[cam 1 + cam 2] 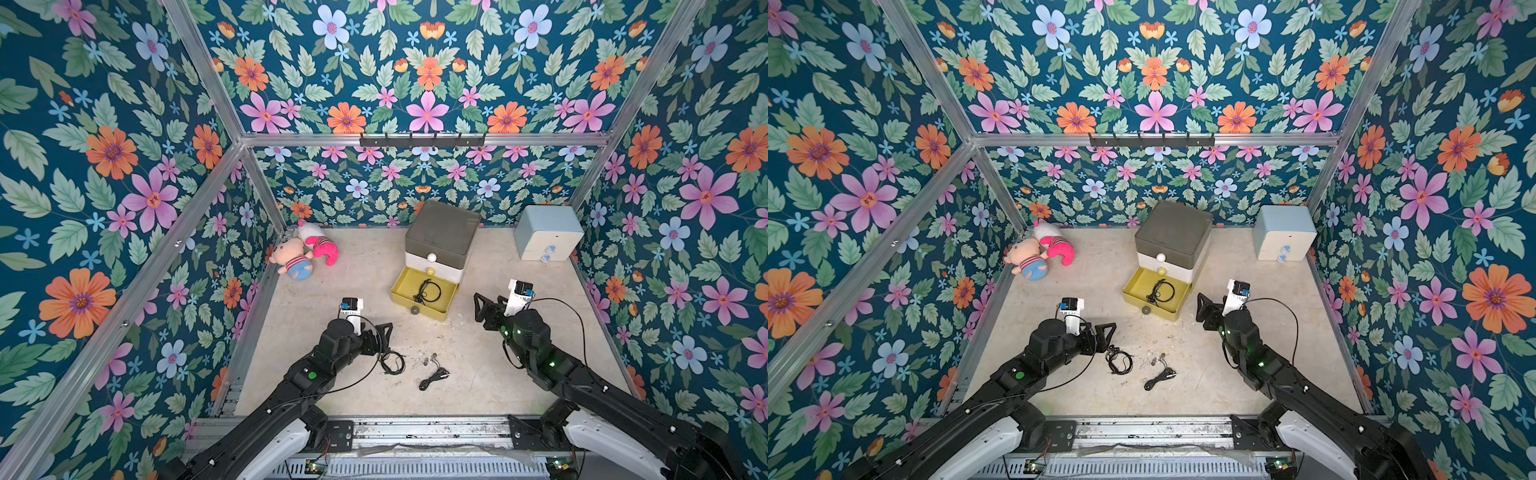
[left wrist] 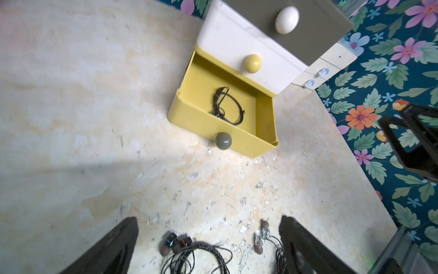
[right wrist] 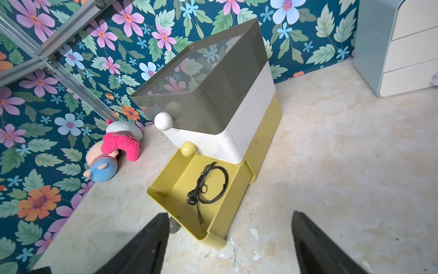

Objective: Place the wired earphones into the drawer by color
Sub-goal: Pick up the wired earphones from the center of the board.

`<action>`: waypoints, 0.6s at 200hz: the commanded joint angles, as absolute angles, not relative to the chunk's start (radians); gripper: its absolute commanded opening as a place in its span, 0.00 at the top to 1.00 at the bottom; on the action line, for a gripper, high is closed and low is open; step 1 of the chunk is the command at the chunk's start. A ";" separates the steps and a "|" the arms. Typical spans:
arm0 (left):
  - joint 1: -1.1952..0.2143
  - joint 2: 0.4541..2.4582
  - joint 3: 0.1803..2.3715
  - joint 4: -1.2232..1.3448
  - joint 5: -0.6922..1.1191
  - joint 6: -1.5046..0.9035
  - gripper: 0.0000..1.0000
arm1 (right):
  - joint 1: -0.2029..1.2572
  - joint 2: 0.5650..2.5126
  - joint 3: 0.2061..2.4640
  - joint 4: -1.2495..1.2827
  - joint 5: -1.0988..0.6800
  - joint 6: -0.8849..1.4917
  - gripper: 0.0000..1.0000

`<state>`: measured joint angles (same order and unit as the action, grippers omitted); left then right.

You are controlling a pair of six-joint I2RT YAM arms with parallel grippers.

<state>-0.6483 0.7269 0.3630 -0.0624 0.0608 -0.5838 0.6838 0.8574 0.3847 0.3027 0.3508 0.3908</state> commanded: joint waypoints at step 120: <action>-0.827 0.951 0.421 -0.272 -0.074 -0.792 0.13 | 0.681 0.796 0.189 0.501 0.475 0.278 0.15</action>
